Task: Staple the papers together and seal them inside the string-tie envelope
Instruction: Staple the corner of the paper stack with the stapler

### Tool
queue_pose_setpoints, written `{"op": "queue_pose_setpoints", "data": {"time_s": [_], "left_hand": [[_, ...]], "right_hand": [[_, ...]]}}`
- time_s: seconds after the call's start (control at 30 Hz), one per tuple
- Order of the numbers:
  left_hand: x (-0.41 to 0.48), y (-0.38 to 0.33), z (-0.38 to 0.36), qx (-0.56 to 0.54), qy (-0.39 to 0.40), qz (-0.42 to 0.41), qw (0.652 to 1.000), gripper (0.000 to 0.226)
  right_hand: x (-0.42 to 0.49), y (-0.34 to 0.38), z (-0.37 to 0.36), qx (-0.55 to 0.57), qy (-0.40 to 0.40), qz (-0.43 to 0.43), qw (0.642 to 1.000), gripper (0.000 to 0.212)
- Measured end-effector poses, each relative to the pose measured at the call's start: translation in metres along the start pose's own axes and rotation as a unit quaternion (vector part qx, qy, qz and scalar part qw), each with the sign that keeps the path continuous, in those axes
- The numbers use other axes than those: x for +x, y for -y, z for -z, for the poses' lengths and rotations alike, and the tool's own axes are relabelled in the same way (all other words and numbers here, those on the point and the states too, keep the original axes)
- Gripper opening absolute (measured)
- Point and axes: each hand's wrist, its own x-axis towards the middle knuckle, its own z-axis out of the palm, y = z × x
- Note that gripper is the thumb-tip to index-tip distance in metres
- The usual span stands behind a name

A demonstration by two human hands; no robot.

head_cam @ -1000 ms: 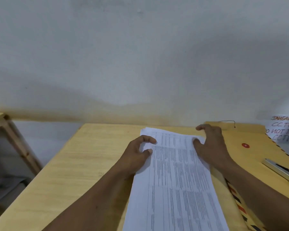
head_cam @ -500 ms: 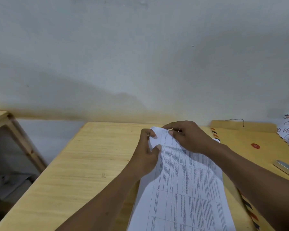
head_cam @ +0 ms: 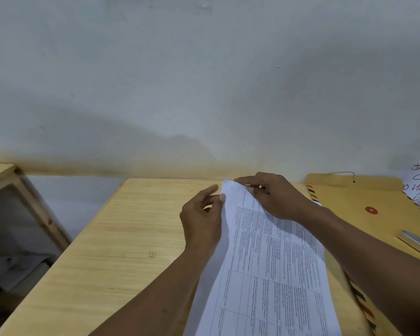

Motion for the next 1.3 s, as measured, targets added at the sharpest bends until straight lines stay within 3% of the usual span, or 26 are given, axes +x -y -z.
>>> {"op": "queue_pose_setpoints", "data": {"time_s": [0.33, 0.63, 0.93, 1.3], "left_hand": [[0.001, 0.005, -0.005, -0.032, 0.012, 0.034, 0.999, 0.016], [-0.004, 0.007, -0.009, -0.066, -0.037, 0.053, 0.996, 0.013], [0.001, 0.008, -0.004, -0.010, 0.019, 0.026, 0.999, 0.008], [-0.004, 0.007, -0.007, 0.002, 0.000, 0.003, 1.000, 0.015]], "right_hand": [[0.001, 0.004, -0.005, 0.015, -0.032, 0.004, 0.999, 0.037], [0.004, 0.004, -0.009, 0.051, -0.092, -0.011, 0.994, 0.016], [-0.001, 0.000, -0.010, 0.049, -0.081, -0.018, 0.995, 0.018], [0.002, 0.001, -0.007, 0.037, -0.070, -0.021, 0.997, 0.013]]}}
